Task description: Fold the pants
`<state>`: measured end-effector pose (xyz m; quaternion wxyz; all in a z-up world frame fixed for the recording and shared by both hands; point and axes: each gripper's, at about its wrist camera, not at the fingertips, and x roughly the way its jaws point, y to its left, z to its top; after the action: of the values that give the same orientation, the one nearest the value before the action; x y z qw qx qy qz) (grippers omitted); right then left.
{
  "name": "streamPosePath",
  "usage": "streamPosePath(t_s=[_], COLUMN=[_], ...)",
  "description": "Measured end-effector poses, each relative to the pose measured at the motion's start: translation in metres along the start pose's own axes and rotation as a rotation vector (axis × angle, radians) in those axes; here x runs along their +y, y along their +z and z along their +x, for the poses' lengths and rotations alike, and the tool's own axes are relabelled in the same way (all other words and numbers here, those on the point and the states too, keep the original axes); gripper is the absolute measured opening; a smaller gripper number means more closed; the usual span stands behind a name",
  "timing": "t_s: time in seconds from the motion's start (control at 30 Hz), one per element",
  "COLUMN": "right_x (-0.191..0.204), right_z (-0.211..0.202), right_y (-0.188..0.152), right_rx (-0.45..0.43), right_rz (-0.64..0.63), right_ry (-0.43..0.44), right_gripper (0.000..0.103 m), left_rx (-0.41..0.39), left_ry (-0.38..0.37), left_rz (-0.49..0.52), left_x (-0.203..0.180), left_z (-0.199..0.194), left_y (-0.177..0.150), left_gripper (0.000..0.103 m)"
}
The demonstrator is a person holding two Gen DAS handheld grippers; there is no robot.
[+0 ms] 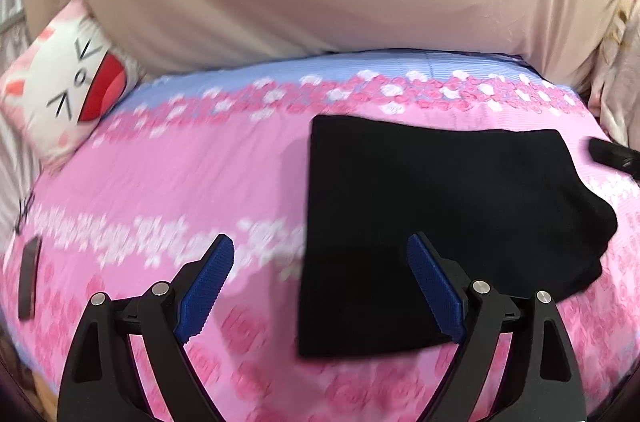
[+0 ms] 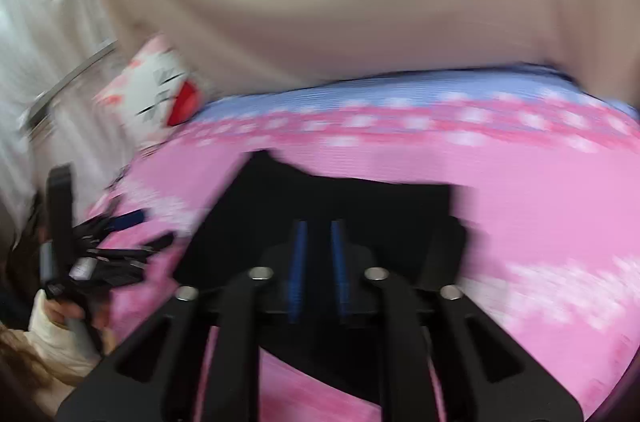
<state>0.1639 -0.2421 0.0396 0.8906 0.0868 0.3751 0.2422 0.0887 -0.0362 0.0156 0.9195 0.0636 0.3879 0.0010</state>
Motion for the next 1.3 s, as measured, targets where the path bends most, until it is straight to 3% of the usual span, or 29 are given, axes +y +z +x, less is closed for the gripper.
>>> streamPosePath(t_s=[0.03, 0.07, 0.1, 0.13, 0.17, 0.2, 0.23, 0.27, 0.3, 0.37, 0.4, 0.47, 0.53, 0.57, 0.63, 0.67, 0.73, 0.77, 0.93, 1.03, 1.3], right_x=[0.002, -0.002, -0.017, -0.045, -0.071, -0.092, -0.101, -0.088, -0.07, -0.043, -0.043, -0.068, -0.082, -0.077, -0.058, -0.049, -0.045, -0.043, -0.051, -0.045, -0.04], right_z=[0.019, 0.043, 0.057, 0.061, 0.052, 0.041, 0.024, 0.013, 0.003, 0.001, 0.009, 0.028, 0.008, -0.007, -0.033, -0.044, -0.061, -0.069, -0.084, -0.091, -0.095], right_y=[0.003, 0.002, -0.002, -0.007, -0.009, -0.01, -0.01, -0.005, -0.001, 0.004, 0.002, -0.011, -0.02, -0.021, -0.024, -0.026, -0.034, -0.04, -0.069, -0.083, -0.095], right_rx=[0.027, 0.059, 0.074, 0.061, 0.027, 0.007, -0.005, -0.029, -0.056, -0.063, -0.029, 0.056, -0.004, -0.03, -0.071, -0.077, -0.085, -0.084, -0.072, -0.086, -0.08], right_rz=[-0.008, -0.028, -0.048, -0.036, 0.056, 0.19, 0.299, 0.254, 0.188, 0.116, 0.1, 0.116, 0.253, 0.29, 0.243, 0.221, 0.217, 0.215, 0.261, 0.272, 0.284], right_ry=[0.002, -0.067, -0.216, -0.346, -0.287, -0.18, -0.162, -0.264, -0.31, -0.196, -0.208, -0.427, -0.32, -0.312, -0.368, -0.387, -0.414, -0.44, -0.485, -0.501, -0.478], right_gripper=[0.03, 0.03, 0.029, 0.013, 0.0, 0.0, 0.0, 0.0, 0.008, 0.007, 0.012, 0.015, 0.016, 0.018, 0.023, 0.028, 0.066, 0.07, 0.073, 0.087, 0.093], left_rx=[0.029, 0.071, 0.089, 0.088, 0.068, 0.065, 0.074, 0.071, 0.064, 0.053, 0.048, 0.041, 0.037, 0.029, 0.018, 0.016, 0.017, 0.016, -0.013, -0.025, -0.029], left_ry=[0.027, 0.05, 0.05, 0.035, 0.014, -0.001, -0.012, -0.01, 0.009, 0.02, 0.03, 0.042, 0.025, 0.029, 0.03, 0.029, 0.023, 0.02, 0.031, 0.04, 0.064], left_rz=[0.014, 0.028, 0.032, 0.026, 0.01, 0.002, -0.003, -0.003, 0.008, 0.027, 0.038, 0.051, 0.052, 0.055, 0.061, 0.059, 0.054, 0.057, 0.067, 0.064, 0.064], left_x=[-0.006, -0.009, -0.01, -0.009, -0.007, -0.005, -0.003, -0.003, -0.004, -0.007, -0.009, -0.013, -0.011, -0.009, -0.006, -0.006, -0.005, -0.006, -0.012, -0.014, -0.02], left_z=[0.015, 0.033, 0.045, 0.052, 0.053, 0.052, 0.052, 0.052, 0.051, 0.052, 0.052, 0.049, 0.044, 0.039, 0.032, 0.03, 0.025, 0.024, 0.009, 0.003, -0.002], left_y=[0.001, 0.0, -0.001, -0.004, -0.005, -0.006, -0.007, -0.007, -0.007, -0.006, -0.006, -0.007, -0.007, -0.007, -0.009, -0.01, -0.012, -0.013, -0.017, -0.017, -0.021], left_gripper=[0.086, 0.087, 0.088, 0.091, 0.098, 0.098, 0.098, 0.098, 0.098, 0.098, 0.098, 0.098, 0.098, 0.097, 0.097, 0.097, 0.097, 0.097, 0.097, 0.097, 0.097])
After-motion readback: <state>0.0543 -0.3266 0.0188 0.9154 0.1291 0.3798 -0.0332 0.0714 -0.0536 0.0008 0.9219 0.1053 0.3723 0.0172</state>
